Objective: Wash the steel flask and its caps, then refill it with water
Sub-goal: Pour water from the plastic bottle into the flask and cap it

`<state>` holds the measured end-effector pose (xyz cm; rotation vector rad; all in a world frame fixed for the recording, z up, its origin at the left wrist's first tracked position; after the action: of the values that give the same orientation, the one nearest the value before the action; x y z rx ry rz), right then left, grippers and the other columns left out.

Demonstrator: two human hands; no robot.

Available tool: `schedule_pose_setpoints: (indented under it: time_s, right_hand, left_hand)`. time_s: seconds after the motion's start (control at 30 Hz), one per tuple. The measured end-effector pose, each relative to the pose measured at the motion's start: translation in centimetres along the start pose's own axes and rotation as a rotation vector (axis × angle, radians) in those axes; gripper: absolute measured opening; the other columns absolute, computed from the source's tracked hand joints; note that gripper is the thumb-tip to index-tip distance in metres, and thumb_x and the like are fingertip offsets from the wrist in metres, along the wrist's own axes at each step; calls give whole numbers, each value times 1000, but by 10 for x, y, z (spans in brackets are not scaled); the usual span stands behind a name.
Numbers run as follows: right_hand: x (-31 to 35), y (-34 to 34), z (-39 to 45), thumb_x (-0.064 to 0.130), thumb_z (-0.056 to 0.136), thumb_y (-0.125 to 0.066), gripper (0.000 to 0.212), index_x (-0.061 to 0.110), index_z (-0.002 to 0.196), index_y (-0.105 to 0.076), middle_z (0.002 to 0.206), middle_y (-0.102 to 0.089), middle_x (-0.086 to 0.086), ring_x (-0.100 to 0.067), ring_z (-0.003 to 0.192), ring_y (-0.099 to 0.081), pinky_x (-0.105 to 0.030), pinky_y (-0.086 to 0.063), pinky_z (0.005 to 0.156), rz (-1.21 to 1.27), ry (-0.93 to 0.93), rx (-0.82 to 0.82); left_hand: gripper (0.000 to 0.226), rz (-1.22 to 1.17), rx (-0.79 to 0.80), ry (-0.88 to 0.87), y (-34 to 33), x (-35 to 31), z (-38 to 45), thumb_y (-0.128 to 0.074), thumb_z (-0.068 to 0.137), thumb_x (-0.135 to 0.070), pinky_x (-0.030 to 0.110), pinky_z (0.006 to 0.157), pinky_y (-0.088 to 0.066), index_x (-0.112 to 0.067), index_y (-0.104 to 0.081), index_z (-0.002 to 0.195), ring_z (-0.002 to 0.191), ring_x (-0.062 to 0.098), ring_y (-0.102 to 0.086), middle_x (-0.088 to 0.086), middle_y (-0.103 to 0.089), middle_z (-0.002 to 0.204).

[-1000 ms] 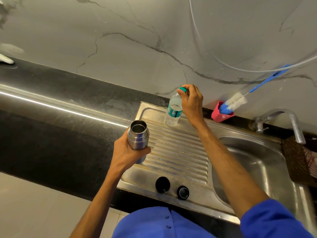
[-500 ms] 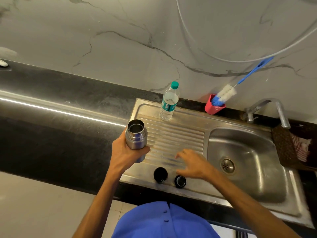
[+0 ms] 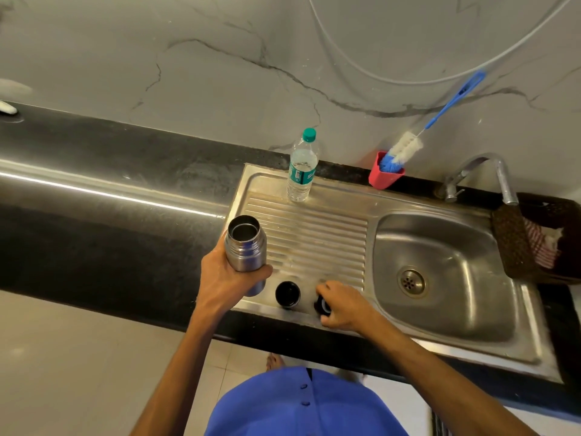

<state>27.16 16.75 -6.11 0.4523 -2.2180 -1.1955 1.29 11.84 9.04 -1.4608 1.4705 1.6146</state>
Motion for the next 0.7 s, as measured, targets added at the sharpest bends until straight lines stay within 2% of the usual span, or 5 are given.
schedule_pose_setpoints:
  time_s: [0.1,0.2,0.33,0.53,0.7]
  right_hand:
    - [-24,34,-12,42,71,-81,47,25,103,-51,100,-63,2,-20,87,-64,-34,-53,74,533,-198,-183]
    - [-45,86,-27,27,79,-86,44,29,113,-58,111,-68,-9,-26,92,-72,-36,-62,80,1086,-224,-357]
    - [-55,181,-59,15,87,-79,41,18,124,-63,123,-67,-20,-39,105,-70,-41,-60,88,1472,-83,-606]
    - [-51,288,-139,18,79,-86,36,15,101,-58,93,-71,1,-23,95,-68,-39,-56,87,1452,132,-758]
    - [-52,327,-199,13,77,-83,46,7,118,-62,105,-74,-1,-22,105,-71,-30,-56,94,1141,255,-725]
  left_hand:
    - [66,17,-1,3,-6,-6,-7,-99,65,-11,8,75,-52,-31,-61,115,93,-11,-68,-22,-73,96]
    - [64,44,7,-36,-20,-22,-11,-98,65,-10,5,72,-51,-41,-58,103,89,-10,-68,-39,-69,91]
    - [58,25,54,-78,-53,-48,-11,-99,63,-10,10,72,-54,-30,-66,106,87,0,-72,-18,-76,90]
    - [58,21,115,-140,-134,-93,-14,-100,57,-11,12,68,-52,-26,-69,103,81,2,-72,-25,-75,90]
    - [63,7,171,-176,-203,-132,-24,-99,57,-10,15,70,-54,-39,-65,101,83,0,-73,-27,-75,92]
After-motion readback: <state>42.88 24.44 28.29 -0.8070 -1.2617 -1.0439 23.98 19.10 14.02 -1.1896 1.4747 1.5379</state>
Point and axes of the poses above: each hand's wrist, its own z-axis towards the middle knuckle, its own y-axis out of the back of the hand, x = y × z, the point moved 6 cm from there along z, towards the middle knuckle
